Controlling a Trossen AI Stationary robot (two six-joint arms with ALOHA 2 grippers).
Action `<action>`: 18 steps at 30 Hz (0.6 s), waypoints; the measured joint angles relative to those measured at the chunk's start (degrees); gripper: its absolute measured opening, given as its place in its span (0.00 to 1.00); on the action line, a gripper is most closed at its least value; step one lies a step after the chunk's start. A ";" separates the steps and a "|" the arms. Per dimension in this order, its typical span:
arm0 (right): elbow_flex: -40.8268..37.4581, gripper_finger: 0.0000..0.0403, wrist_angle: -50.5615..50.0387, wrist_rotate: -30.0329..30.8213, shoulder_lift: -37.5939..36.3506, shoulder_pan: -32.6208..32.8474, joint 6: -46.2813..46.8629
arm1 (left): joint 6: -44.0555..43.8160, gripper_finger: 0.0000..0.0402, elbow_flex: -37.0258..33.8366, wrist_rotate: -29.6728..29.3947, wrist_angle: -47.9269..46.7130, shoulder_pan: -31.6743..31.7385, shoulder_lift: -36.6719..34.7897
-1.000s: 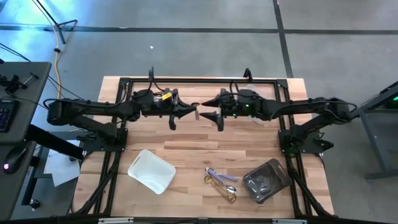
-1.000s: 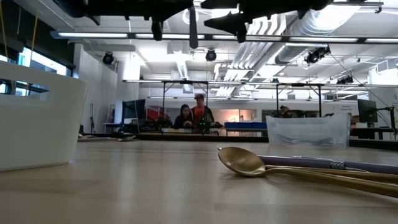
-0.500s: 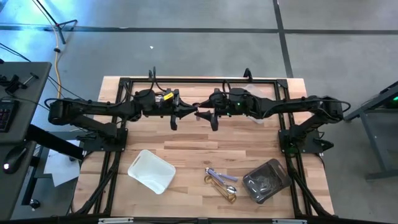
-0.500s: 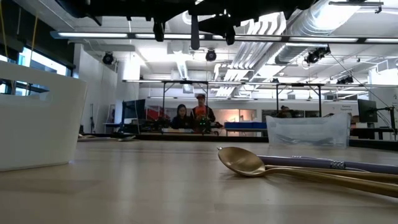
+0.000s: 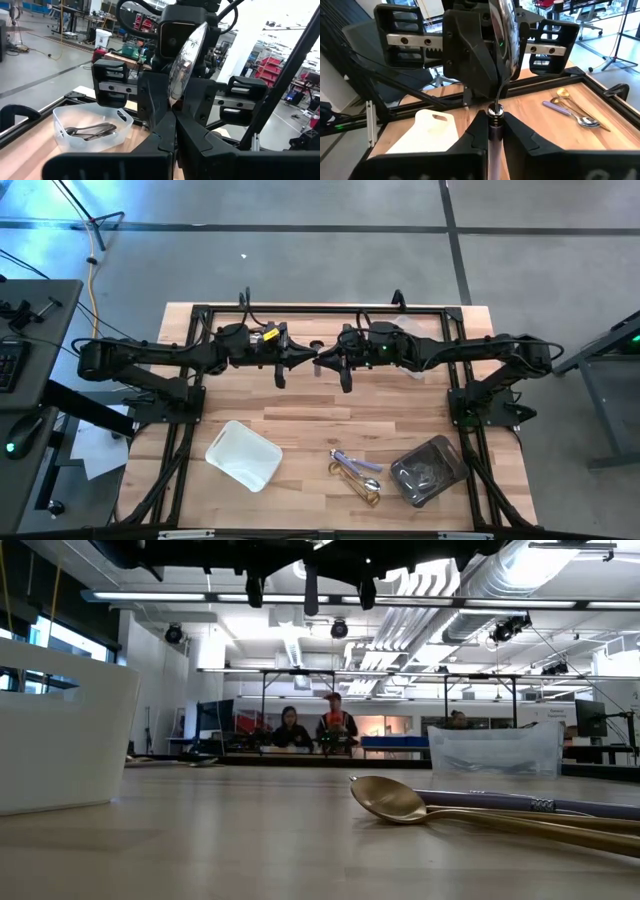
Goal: Sort silverware by color (type)
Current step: Put the violet spoon into the black bin
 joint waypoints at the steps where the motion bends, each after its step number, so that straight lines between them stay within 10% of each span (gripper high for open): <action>1: 0.00 0.04 0.00 0.02 0.00 0.00 0.00 | 0.00 0.00 0.00 0.00 -0.18 0.00 0.00; 18: -0.92 0.04 -12.16 0.44 -7.11 -1.06 -8.91 | 2.38 0.23 -0.09 4.22 -18.28 2.55 -10.74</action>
